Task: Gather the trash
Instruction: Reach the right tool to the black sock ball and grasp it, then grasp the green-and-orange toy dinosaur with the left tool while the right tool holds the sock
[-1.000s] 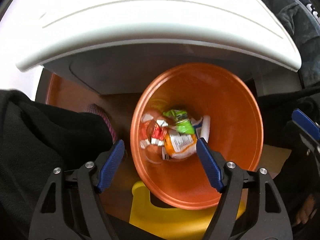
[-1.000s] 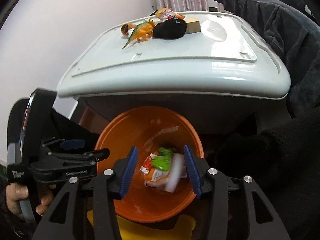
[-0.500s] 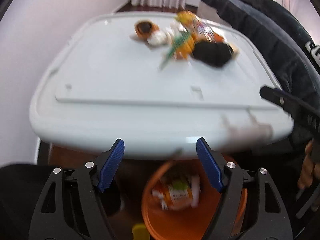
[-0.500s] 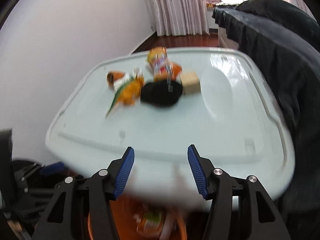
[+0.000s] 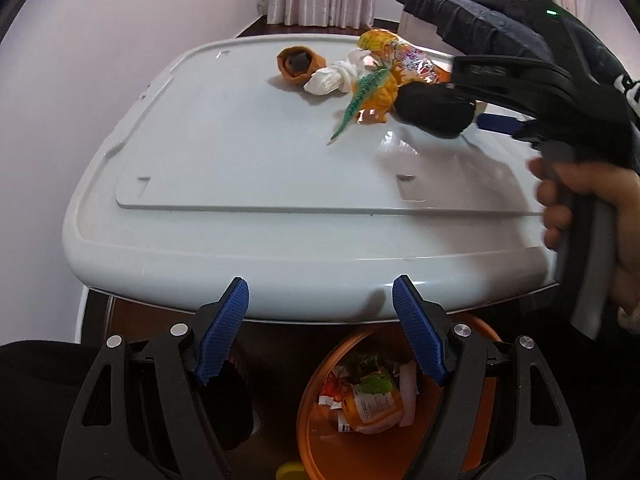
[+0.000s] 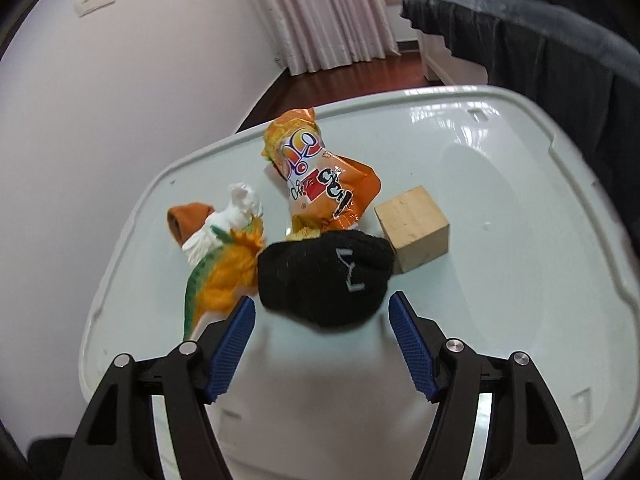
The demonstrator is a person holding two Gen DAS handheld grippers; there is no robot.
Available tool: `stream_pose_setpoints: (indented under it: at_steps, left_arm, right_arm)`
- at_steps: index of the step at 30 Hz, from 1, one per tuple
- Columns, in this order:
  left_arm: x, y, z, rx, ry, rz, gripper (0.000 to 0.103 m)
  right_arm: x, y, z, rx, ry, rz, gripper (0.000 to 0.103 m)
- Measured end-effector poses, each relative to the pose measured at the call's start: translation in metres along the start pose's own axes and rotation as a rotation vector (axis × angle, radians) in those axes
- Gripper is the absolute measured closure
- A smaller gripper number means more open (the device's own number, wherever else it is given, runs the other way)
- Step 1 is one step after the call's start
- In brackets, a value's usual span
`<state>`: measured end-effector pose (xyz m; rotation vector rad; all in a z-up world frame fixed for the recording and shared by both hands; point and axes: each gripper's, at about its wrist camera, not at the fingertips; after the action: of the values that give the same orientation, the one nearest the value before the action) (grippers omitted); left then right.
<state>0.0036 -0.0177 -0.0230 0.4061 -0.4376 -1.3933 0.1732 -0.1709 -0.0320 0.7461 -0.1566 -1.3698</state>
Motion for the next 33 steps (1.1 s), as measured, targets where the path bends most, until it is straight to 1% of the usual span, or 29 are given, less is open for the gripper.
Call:
stream_pose_setpoints:
  at_steps: [5, 8, 10, 13, 15, 18, 19, 23, 25, 28, 30, 33]
  left_arm:
    - [0.000, -0.004, 0.001, -0.006, -0.017, -0.002, 0.030]
    - [-0.003, -0.006, 0.001, -0.010, -0.017, 0.009, 0.030]
    - [-0.006, -0.007, 0.001, -0.011, -0.012, 0.018, 0.030]
    - [-0.010, -0.008, 0.000, -0.013, -0.001, 0.032, 0.030]
    - [-0.012, -0.008, -0.001, -0.021, -0.004, 0.045, 0.030]
    - [-0.017, -0.008, -0.006, -0.041, -0.021, 0.078, 0.030]
    - [-0.018, -0.007, -0.007, -0.043, -0.021, 0.085, 0.028]
    - [-0.016, -0.002, -0.007, -0.021, 0.005, 0.083, 0.026]
    - [-0.012, 0.004, -0.007, -0.008, 0.005, 0.071, 0.026]
    - [-0.006, 0.016, -0.011, 0.001, 0.011, 0.064, 0.026]
    - [0.000, 0.029, -0.014, 0.020, 0.009, 0.053, 0.026]
    - [0.020, 0.060, -0.023, 0.062, 0.011, -0.016, 0.026]
  right_arm:
    - [-0.002, 0.011, -0.015, 0.021, -0.023, -0.049, 0.031]
    - [-0.001, 0.016, -0.026, 0.011, -0.026, -0.065, 0.032]
    - [-0.001, 0.016, -0.031, 0.009, -0.035, -0.063, 0.040]
    - [-0.005, 0.015, -0.030, 0.015, -0.053, -0.025, 0.049]
    - [-0.006, 0.014, -0.028, 0.016, -0.056, -0.004, 0.052]
    - [0.000, 0.008, -0.019, 0.017, -0.050, -0.004, 0.053]
    - [0.002, 0.005, -0.016, 0.016, -0.046, -0.005, 0.053]
    - [0.007, -0.007, 0.007, 0.018, -0.033, 0.012, 0.053]
    - [0.013, -0.018, 0.022, 0.010, -0.019, 0.011, 0.053]
    - [0.021, -0.032, 0.039, -0.005, -0.011, 0.013, 0.053]
    - [0.029, -0.047, 0.054, -0.007, 0.002, 0.006, 0.053]
    - [0.037, -0.062, 0.068, 0.003, -0.006, 0.006, 0.053]
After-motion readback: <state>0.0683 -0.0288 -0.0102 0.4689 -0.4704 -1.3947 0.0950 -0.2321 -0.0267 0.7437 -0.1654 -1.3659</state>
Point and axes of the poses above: each gripper's, at about its wrist camera, not at the fingertips, and z roughly against the way its jaws point, x to its right, y to its top, and after that the axes turned 1 degree about z, right-handed
